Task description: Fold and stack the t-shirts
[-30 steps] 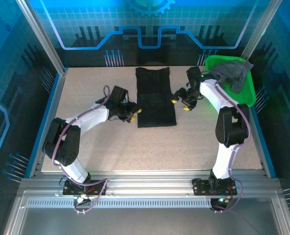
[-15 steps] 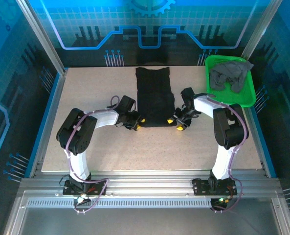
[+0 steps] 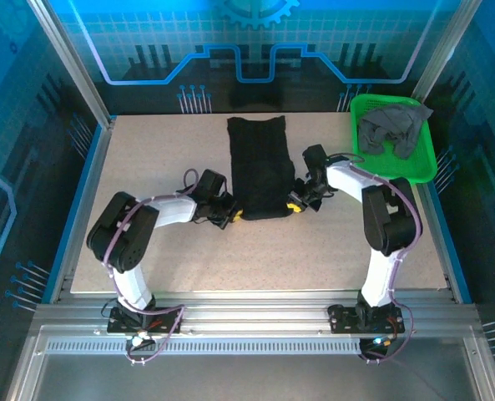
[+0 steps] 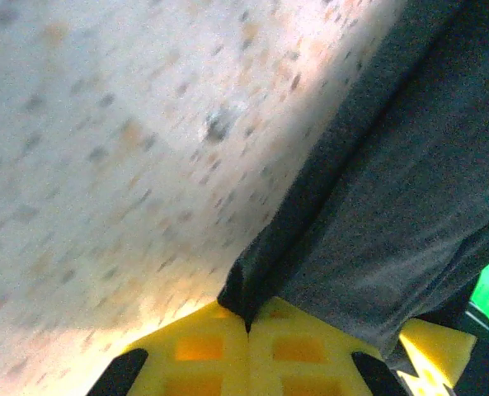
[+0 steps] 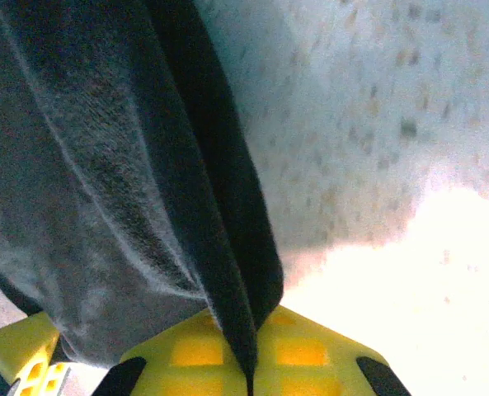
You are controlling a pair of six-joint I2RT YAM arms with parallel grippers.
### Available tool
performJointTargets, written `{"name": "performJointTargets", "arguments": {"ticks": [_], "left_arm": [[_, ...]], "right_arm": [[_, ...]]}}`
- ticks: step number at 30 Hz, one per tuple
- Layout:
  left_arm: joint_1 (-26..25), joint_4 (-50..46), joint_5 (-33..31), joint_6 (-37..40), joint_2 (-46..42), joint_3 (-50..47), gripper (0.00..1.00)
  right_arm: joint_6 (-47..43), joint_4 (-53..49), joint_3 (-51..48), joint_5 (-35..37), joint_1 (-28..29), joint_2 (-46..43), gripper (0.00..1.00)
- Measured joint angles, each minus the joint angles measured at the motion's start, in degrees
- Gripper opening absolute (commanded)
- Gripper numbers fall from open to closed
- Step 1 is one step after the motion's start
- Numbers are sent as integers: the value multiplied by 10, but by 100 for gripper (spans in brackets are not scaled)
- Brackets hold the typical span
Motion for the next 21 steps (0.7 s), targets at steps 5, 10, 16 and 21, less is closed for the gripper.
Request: {"name": "performJointTargets", "arguments": {"ticks": [5, 10, 16, 21], "left_arm": [[-19, 5, 20, -6, -107, -92, 0], [-68, -53, 26, -11, -253, -154, 0], [-97, -158, 23, -12, -470, -158, 0], [-99, -223, 23, -18, -542, -140, 0]], "right_arm": [[-1, -9, -74, 12, 46, -105, 0], [11, -65, -129, 28, 110, -223, 0], [29, -147, -127, 27, 147, -341, 0], [42, -193, -95, 6, 151, -357, 0]]}}
